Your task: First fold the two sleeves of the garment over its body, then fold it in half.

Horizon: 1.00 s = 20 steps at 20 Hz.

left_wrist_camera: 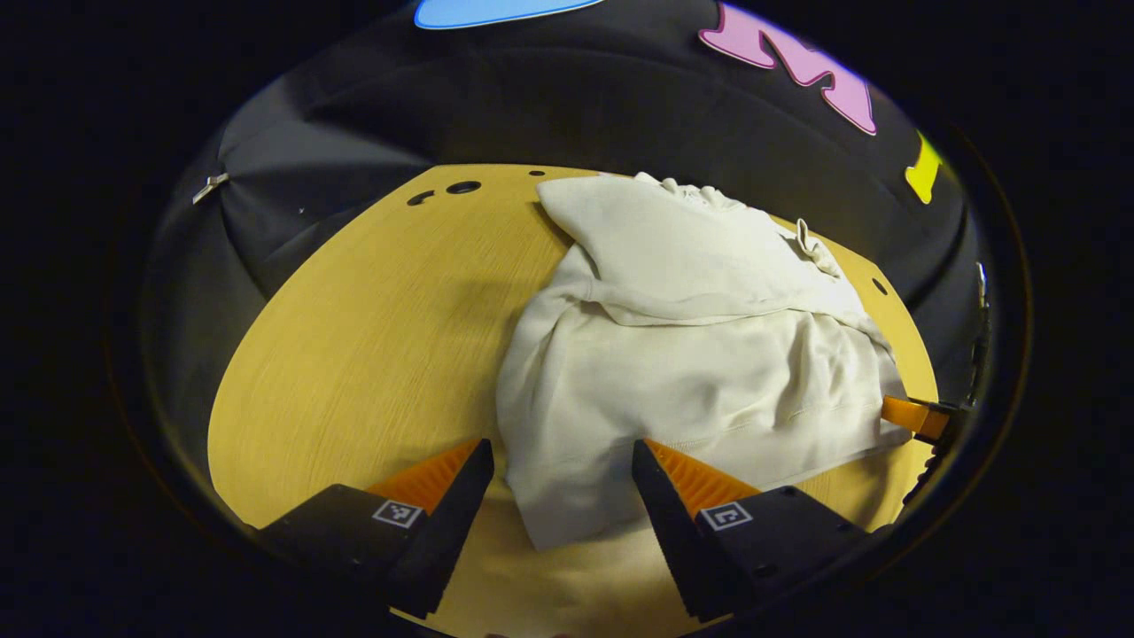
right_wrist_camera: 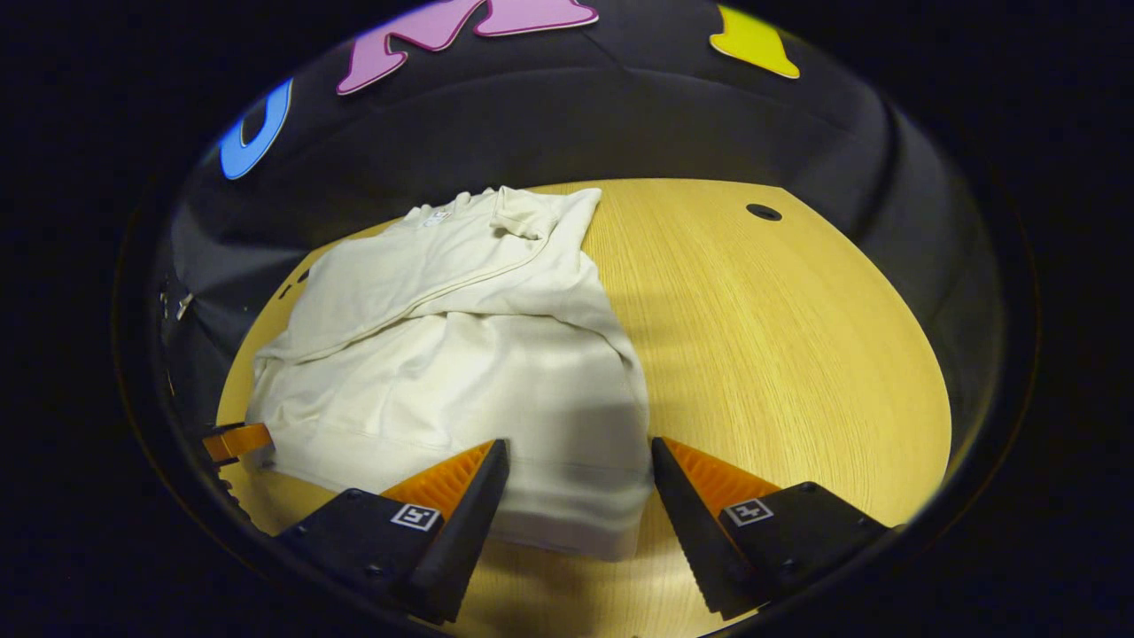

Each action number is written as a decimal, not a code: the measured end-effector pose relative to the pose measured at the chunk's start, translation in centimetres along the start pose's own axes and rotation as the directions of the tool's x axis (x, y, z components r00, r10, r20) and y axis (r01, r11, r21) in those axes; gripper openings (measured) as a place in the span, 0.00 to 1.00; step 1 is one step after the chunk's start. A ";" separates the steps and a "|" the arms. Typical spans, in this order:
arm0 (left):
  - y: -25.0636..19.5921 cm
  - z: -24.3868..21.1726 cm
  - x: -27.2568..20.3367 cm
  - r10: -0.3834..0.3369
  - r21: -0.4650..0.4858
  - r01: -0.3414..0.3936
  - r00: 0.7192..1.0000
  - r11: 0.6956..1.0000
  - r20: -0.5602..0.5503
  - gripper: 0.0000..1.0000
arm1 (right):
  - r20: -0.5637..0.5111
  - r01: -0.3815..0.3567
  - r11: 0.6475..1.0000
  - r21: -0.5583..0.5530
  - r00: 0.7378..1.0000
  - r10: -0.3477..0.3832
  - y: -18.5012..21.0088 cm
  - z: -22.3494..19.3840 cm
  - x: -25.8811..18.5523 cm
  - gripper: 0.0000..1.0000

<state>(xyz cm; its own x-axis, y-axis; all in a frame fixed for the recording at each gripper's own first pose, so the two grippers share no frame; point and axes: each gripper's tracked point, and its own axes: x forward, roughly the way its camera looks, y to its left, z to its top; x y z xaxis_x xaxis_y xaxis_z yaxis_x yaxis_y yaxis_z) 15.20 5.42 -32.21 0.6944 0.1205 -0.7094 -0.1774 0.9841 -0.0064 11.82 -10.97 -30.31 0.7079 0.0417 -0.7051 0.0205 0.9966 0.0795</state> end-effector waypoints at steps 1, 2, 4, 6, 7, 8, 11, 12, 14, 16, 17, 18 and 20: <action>0.1 -0.1 0.1 0.010 0.023 -0.010 1.000 1.000 0.012 0.99 | 0.011 0.006 1.000 -0.007 1.000 -0.006 0.1 0.0 0.0 0.99; -0.5 0.3 0.2 0.005 0.035 -0.006 0.999 0.999 0.039 0.99 | 0.015 0.014 1.000 -0.001 1.000 -0.014 0.1 0.1 0.1 1.00; -1.2 0.3 0.3 0.016 0.030 -0.018 0.997 0.999 0.073 0.93 | 0.032 0.028 0.999 0.018 0.999 -0.028 0.2 0.2 0.2 1.00; -1.7 0.1 0.6 0.020 0.014 -0.021 0.996 1.000 0.093 0.88 | 0.037 0.023 1.000 0.017 0.999 -0.024 0.4 0.1 0.1 1.00; -2.0 0.1 0.4 0.007 0.022 -0.010 0.995 1.000 0.099 0.87 | 0.034 0.003 1.000 0.017 0.999 -0.004 1.1 0.2 0.0 0.98; -2.4 0.1 0.4 -0.003 0.033 0.000 0.995 0.999 0.098 0.76 | 0.034 -0.014 1.000 0.010 0.999 0.013 1.6 0.2 0.3 0.80; -3.9 0.2 0.9 -0.060 0.055 0.055 0.993 0.997 0.102 0.42 | 0.038 -0.082 0.997 -0.012 0.996 0.082 3.2 0.4 0.7 0.41; -4.1 0.3 0.8 -0.074 0.076 0.067 0.992 0.995 0.100 0.28 | 0.021 -0.116 0.993 -0.006 0.993 0.116 3.9 0.1 0.5 0.39; -4.3 0.5 0.9 -0.100 0.086 0.092 0.990 0.992 0.099 0.20 | 0.007 -0.140 0.990 0.021 0.990 0.140 3.9 0.2 0.9 0.21; -4.4 0.8 1.0 -0.116 0.077 0.108 0.987 0.991 0.108 0.12 | -0.002 -0.160 0.987 0.017 0.987 0.160 4.0 0.4 0.6 0.11; -4.6 0.8 1.0 -0.122 0.071 0.115 0.986 0.991 0.111 0.09 | -0.003 -0.168 0.986 0.020 0.986 0.168 4.0 0.4 0.9 0.07; -5.2 0.8 1.0 -0.151 0.067 0.144 0.983 0.987 0.107 0.07 | -0.005 -0.177 0.984 0.026 0.984 0.177 4.0 0.4 0.7 0.07; -5.9 0.9 0.9 -0.185 0.060 0.180 0.977 0.982 0.103 0.07 | -0.010 -0.184 0.982 0.044 0.983 0.184 4.0 0.6 0.6 0.06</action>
<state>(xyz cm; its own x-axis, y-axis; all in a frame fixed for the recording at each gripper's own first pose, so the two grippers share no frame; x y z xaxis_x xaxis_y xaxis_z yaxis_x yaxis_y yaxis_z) 17.48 -0.21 -32.17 0.7833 -0.0508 -0.6196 -0.0075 0.9958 -0.0912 12.77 -6.98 -30.02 0.6924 0.2254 -0.6854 -0.0790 0.9679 0.2385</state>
